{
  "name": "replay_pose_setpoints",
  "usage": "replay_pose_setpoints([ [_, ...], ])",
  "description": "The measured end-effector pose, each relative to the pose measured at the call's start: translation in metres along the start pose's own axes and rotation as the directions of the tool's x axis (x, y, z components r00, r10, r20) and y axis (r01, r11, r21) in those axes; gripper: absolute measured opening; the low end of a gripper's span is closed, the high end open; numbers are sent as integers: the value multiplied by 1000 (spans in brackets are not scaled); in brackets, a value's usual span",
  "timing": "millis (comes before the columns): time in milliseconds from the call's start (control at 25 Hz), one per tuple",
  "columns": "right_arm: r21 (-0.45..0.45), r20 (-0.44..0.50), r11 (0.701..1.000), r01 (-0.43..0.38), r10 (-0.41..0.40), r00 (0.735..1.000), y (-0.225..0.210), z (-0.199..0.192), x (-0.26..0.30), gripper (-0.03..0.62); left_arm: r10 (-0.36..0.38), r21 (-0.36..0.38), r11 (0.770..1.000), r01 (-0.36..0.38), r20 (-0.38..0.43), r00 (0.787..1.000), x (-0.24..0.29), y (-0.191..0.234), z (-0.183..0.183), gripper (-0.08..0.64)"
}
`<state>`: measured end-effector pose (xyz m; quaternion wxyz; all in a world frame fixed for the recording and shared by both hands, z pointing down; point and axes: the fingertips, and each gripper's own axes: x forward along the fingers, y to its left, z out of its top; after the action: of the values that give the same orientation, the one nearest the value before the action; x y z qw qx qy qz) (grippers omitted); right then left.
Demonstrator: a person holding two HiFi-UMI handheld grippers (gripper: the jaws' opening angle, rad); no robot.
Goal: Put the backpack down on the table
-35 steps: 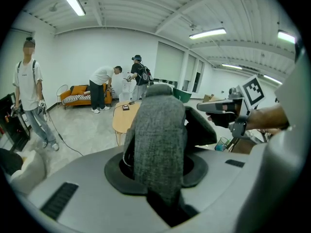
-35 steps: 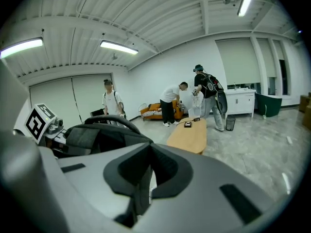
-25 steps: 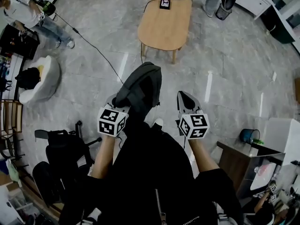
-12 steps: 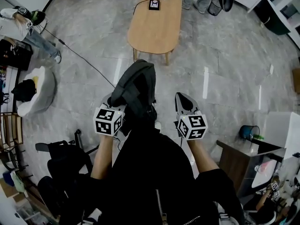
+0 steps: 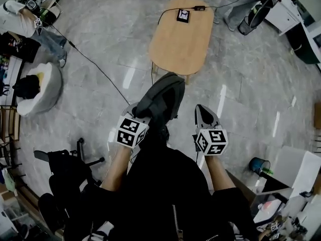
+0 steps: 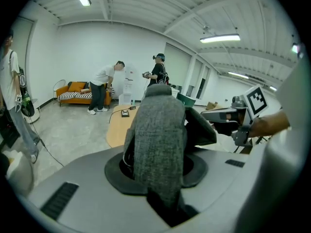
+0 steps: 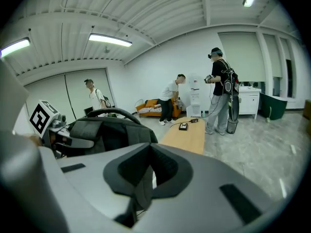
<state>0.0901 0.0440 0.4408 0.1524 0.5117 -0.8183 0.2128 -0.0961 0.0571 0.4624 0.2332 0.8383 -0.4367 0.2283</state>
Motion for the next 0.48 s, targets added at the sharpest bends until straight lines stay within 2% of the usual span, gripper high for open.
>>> replay_pose_setpoints([
  [200, -28, -10, 999, -16, 16, 1000, 1, 29, 47, 11, -5, 9, 1000, 5, 16, 1000, 20, 29, 27, 107],
  [480, -11, -3, 1000, 3, -3, 1000, -18, 61, 89, 11, 8, 29, 1000, -8, 1, 1000, 51, 65, 60, 107],
])
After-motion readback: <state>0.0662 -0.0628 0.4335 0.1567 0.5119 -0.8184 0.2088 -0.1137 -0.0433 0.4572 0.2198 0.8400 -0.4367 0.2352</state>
